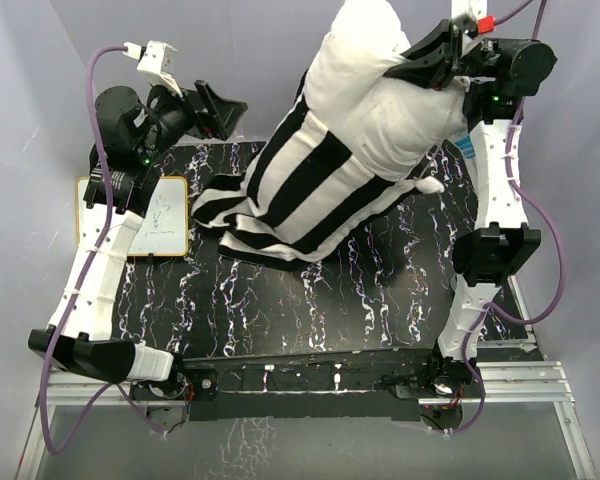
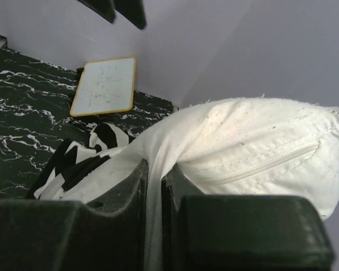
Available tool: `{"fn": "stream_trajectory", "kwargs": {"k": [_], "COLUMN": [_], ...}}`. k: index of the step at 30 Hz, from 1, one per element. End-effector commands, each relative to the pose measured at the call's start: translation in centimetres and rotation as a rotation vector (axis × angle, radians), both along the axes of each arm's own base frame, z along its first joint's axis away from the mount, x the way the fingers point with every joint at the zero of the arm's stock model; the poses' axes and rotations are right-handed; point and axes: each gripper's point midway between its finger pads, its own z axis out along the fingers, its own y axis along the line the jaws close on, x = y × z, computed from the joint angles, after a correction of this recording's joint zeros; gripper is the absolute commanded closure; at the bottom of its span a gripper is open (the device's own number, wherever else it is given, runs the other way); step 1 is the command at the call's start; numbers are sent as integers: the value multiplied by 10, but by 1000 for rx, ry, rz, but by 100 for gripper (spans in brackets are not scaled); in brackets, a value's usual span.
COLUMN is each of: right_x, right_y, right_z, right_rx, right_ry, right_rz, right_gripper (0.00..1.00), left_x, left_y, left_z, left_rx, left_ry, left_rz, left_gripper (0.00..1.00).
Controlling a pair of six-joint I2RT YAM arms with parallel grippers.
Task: Put the pillow into the pillowcase
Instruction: Stuff the pillow into the pillowcase.
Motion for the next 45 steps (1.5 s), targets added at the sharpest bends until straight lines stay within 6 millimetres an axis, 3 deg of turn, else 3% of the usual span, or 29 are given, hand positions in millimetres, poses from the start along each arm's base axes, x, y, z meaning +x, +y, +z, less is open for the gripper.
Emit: {"fn": "stream_trajectory", "kwargs": {"k": [1, 3, 8, 11, 14, 17, 20, 24, 27, 34, 36, 45], "right_x": [-83, -103, -114, -143, -165, -170, -172, -174, -178, -184, -184, -183], "right_y": [45, 57, 59, 68, 72, 70, 72, 74, 76, 77, 77, 84], "right_z": [19, 6, -46, -66, -75, -81, -87, -93, -93, -95, -96, -102], "right_rx": [-127, -165, -200, -198, -199, -200, -200, -201, -201, -201, -202, -204], "right_ry": [-266, -272, -145, -100, -62, -32, -3, 16, 21, 33, 37, 59], "right_rz": [175, 243, 224, 256, 280, 278, 287, 299, 306, 318, 319, 342], "right_gripper": [92, 92, 91, 91, 91, 91, 91, 91, 91, 91, 91, 91], "left_x": [22, 27, 31, 27, 14, -8, -32, -50, -33, 14, 15, 17], "left_y": [9, 13, 22, 30, 46, 51, 43, 35, 47, 54, 47, 19], "left_z": [-33, -49, -93, -108, -100, -93, -94, -77, -83, -99, -90, -87], "left_rx": [29, 25, -163, -258, -286, -316, -409, -534, -408, -293, -317, -447], "left_ry": [72, 123, 301, 359, 320, 318, 348, 339, 310, 356, 325, 385], "left_rz": [60, 57, -51, -72, -47, -70, -153, -238, -120, -90, -146, -318], "left_gripper": [10, 8, 8, 7, 5, 3, 3, 3, 2, 4, 4, 8]}}
